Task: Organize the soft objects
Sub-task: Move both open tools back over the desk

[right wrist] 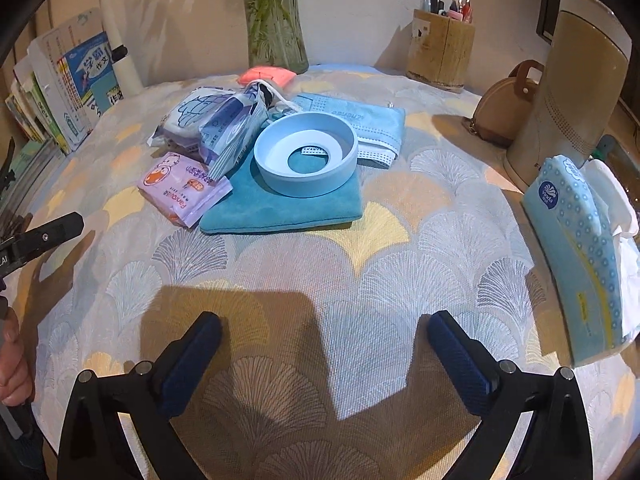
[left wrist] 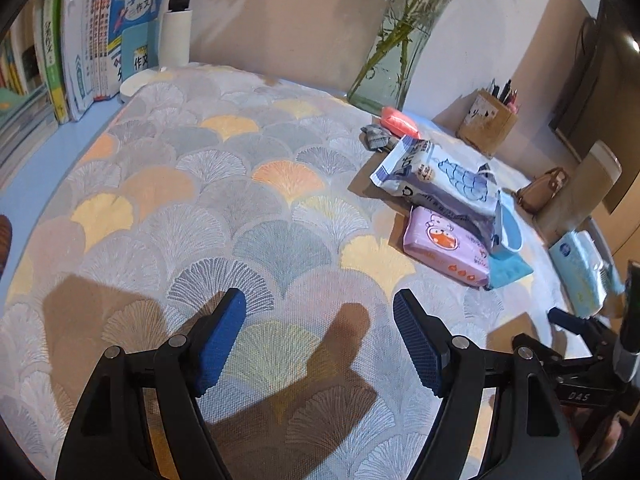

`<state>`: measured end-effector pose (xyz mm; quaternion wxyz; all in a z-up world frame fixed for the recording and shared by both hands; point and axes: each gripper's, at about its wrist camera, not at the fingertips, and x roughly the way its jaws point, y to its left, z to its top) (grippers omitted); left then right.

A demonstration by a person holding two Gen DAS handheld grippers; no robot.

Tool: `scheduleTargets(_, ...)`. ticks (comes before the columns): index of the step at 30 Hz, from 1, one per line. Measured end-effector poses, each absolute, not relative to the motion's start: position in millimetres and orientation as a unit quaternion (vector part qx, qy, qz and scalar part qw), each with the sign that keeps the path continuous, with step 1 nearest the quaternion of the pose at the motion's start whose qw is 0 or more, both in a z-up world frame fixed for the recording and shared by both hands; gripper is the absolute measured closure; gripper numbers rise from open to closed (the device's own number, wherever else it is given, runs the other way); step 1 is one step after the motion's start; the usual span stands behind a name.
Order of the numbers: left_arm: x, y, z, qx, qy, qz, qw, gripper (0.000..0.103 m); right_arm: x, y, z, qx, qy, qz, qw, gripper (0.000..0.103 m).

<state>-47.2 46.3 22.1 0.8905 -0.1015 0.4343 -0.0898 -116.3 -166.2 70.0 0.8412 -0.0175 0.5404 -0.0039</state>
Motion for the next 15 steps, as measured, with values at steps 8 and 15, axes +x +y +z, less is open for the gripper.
scheduleTargets(8, -49.5, 32.0, 33.6, -0.066, 0.432, -0.092, 0.895, 0.028, -115.9, -168.2, 73.3, -0.014, 0.548, -0.006, 0.837, 0.000)
scheduleTargets(15, -38.9, -44.2, 52.6, 0.003, 0.422, -0.153, 0.894, 0.028, -80.2, -192.6, 121.7, 0.014, 0.516, 0.036, 0.856, 0.002)
